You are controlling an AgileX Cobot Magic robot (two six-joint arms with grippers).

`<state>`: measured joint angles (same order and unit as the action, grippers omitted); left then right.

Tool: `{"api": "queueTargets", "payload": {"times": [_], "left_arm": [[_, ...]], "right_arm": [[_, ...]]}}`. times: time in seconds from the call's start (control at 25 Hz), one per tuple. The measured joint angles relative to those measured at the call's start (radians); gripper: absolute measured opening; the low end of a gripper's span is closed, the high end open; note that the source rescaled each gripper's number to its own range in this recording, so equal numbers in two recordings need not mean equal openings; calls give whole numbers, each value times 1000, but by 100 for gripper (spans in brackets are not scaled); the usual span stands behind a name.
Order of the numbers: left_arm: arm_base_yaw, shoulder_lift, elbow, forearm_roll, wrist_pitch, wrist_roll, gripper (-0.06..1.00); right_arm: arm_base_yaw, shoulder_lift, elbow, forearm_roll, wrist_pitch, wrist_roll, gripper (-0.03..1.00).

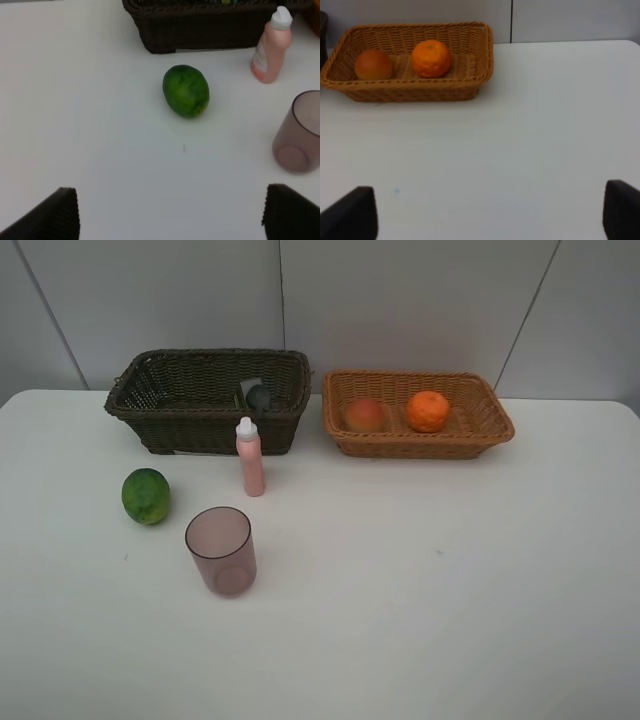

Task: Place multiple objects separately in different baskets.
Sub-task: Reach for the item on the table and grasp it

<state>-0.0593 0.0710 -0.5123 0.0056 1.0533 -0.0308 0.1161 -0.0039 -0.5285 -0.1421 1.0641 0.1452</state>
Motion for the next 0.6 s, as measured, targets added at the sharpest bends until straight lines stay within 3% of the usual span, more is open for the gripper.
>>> {"api": "queueTargets", "payload": {"times": [0.28,0.6], "left_arm": [[0,350,-151,17,-149,0,96],[-6,795,-352,30,-157,-19,100]], "right_arm": [[0,0,0,0,0,0,95],[0,0,0,-3,-1,0,95]]}}
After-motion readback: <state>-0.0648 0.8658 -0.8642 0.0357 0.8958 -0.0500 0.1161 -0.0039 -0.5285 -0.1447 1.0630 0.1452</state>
